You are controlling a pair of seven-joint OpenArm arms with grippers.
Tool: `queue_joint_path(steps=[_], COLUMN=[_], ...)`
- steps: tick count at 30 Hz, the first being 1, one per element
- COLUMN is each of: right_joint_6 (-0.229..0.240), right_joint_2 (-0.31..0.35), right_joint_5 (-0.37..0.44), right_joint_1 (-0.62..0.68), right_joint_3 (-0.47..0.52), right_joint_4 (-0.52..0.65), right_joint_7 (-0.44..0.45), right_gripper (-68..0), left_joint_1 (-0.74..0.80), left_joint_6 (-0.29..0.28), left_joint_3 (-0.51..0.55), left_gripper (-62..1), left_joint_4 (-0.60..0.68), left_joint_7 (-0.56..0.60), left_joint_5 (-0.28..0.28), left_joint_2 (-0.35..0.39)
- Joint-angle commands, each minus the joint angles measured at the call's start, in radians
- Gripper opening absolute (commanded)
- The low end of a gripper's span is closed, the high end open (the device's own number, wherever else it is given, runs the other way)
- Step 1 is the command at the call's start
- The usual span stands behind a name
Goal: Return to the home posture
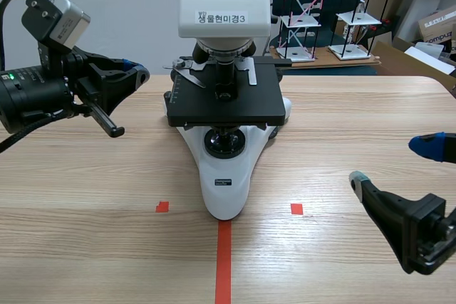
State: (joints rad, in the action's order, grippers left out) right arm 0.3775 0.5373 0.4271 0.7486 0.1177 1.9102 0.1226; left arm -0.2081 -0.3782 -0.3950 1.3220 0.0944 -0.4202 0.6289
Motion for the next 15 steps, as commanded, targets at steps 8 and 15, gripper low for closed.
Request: queue_joint_path(steps=[8, 15], right_joint_6=[-0.004, -0.004], right_joint_2=[0.0, 0.0], right_joint_5=[0.004, 0.004], right_joint_1=[-0.001, -0.001], right_joint_3=[0.005, 0.005], right_joint_4=[0.008, 0.008], right_joint_7=[0.018, 0.018], right_gripper=[-12.6, -12.6], left_joint_1=[-0.009, -0.005], left_joint_6=[-0.002, -0.002], left_joint_3=[0.01, 0.01], left_gripper=[-58.3, -53.9], left_joint_4=[0.024, 0.025], left_joint_7=[0.017, 0.011], left_joint_5=[-0.006, -0.007], left_joint_2=[0.003, 0.015])
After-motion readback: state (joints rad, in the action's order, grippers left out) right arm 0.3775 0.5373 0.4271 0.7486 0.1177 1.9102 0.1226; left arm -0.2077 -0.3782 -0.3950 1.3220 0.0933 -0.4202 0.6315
